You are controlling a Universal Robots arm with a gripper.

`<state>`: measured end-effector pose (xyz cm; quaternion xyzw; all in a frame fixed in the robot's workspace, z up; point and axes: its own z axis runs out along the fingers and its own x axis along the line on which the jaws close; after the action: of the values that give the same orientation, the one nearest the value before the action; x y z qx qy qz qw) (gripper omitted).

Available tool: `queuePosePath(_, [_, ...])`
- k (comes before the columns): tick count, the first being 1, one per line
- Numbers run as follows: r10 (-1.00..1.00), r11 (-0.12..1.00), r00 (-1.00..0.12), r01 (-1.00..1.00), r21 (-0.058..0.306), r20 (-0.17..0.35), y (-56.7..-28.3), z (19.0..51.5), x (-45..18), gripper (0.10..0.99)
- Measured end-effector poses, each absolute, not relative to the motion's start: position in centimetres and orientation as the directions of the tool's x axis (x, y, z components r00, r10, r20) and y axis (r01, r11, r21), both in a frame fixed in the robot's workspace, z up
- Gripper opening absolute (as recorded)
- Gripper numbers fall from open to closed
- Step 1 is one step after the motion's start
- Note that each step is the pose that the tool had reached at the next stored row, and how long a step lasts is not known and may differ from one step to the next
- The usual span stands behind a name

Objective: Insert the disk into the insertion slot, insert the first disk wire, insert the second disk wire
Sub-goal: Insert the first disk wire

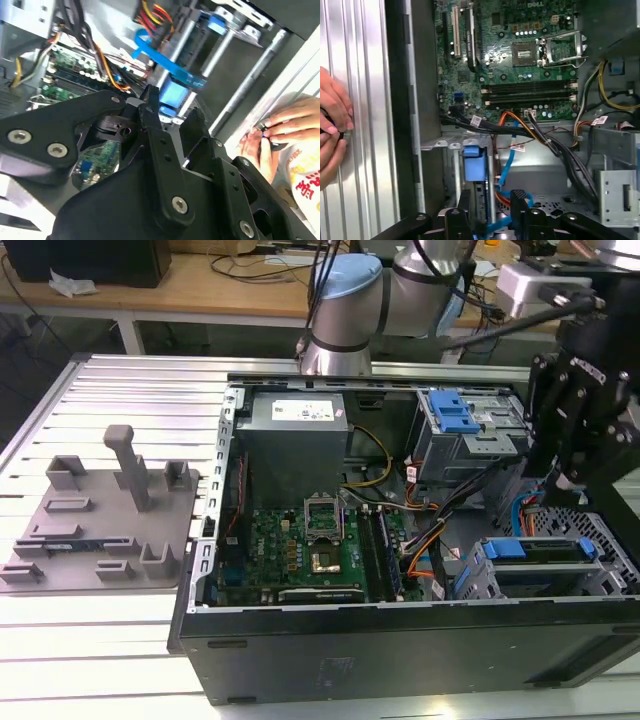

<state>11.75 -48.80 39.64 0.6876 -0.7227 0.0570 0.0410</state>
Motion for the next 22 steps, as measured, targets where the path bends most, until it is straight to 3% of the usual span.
queuePosePath(5, [-0.977, 0.046, -0.05, -0.999, -0.026, 0.208, -45.5, 39.6, 12.4, 0.447])
queuePosePath(11, [-0.966, 0.045, -0.044, -0.999, 0.001, 0.254, -45.2, 39.3, 16.5, 0.447])
queuePosePath(17, [-0.931, 0.058, -0.054, -0.998, -0.001, 0.362, -45.2, 39.3, 17.4, 0.447])
queuePosePath(22, [-0.921, 0.126, -0.117, -0.992, -0.002, 0.371, -45.2, 38.9, 17.4, 0.447])
